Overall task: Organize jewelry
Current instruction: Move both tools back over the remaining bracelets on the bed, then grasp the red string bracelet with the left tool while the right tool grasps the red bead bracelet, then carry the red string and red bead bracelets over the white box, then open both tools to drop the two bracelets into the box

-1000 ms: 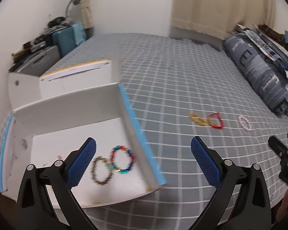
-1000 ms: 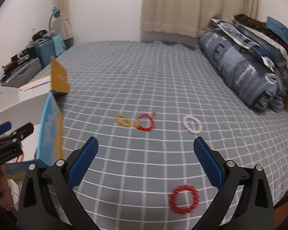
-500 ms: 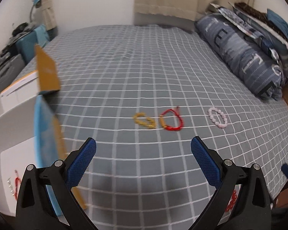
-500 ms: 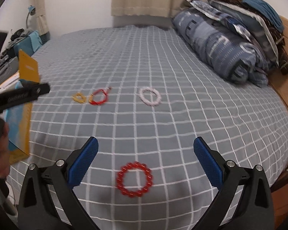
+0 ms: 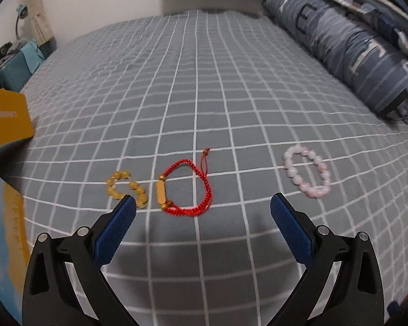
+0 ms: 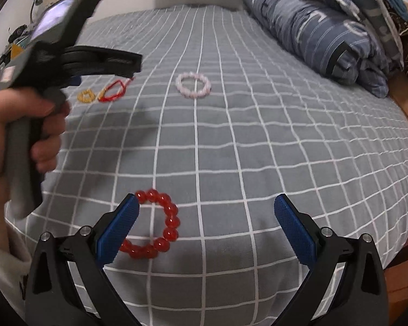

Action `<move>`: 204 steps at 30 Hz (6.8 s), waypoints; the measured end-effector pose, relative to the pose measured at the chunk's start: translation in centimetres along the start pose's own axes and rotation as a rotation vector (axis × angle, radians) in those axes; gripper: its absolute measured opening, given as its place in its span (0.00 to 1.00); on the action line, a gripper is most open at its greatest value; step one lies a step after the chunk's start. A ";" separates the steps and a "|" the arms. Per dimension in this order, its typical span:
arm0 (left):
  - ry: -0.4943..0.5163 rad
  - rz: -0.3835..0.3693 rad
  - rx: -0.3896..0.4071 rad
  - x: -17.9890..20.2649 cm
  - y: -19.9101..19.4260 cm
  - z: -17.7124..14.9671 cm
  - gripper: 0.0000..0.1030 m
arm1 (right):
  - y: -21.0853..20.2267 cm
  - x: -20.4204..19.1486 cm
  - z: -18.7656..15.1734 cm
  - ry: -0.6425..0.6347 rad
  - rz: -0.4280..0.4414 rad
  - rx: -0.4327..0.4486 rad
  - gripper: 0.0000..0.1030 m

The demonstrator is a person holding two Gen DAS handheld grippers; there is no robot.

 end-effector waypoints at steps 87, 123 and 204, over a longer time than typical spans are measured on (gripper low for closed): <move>-0.021 -0.062 0.028 -1.7 -2.3 -0.5 0.08 | -2.2 -2.9 -0.1 -0.053 0.086 0.031 0.13; -0.050 0.007 0.136 -11.6 -17.0 -1.3 0.08 | -9.0 -8.7 5.9 -0.053 0.116 0.211 0.13; -0.346 0.401 0.133 -42.7 -26.2 -12.6 0.70 | -7.0 -42.8 9.2 -0.276 0.466 0.228 0.80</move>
Point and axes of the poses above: each gripper's, at about its wrist camera, not at the fingertips, and y roughly the way its jaws point, x to its right, z to its top, the point moved 2 cm from there along y, roughly the way its jaws point, and after that the axes turned 15 degrees about x, right-handed, at the moved point
